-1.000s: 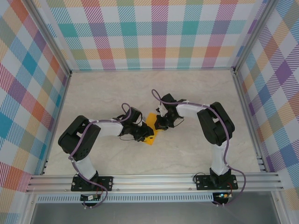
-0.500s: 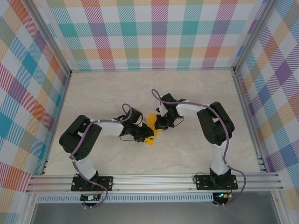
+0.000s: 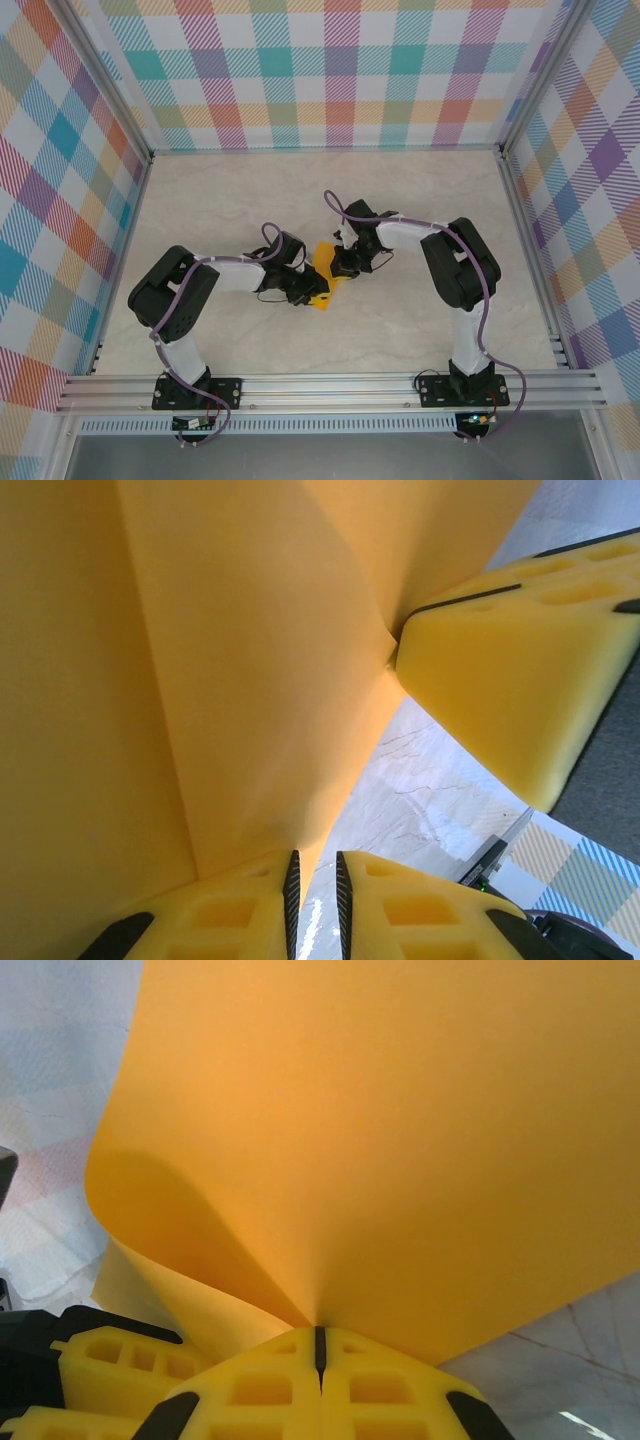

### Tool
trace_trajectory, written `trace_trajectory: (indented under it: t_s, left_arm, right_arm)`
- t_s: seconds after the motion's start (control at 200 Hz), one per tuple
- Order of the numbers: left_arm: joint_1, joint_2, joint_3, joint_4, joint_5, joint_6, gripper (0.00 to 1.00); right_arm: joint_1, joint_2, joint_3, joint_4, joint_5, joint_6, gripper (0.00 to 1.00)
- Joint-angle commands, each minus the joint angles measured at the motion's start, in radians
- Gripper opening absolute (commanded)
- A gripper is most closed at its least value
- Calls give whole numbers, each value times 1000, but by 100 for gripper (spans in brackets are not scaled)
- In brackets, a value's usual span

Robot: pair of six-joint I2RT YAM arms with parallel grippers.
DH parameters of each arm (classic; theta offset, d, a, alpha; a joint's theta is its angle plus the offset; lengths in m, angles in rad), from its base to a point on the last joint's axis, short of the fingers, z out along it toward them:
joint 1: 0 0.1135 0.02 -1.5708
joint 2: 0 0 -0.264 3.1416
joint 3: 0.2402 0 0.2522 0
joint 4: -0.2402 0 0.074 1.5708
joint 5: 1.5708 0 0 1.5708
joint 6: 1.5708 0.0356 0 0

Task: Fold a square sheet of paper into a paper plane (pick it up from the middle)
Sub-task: Fold the triangle a second time at the center of the table.

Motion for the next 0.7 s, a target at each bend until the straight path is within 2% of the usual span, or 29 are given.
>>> trace_trajectory:
  t_s: [0.0,0.39,0.695]
  left_arm:
    - [-14,19,-16,-26,-10,-5,19]
    - [-14,24,-14,-63,-35,-6,17]
    - [-13,27,-20,-83,-56,-11,16]
  right_arm:
    - [7,32,25,-11,22,-26,3]
    - [7,18,57,-45,22,-21,7]
    - [7,-57,75,-81,69,5,13]
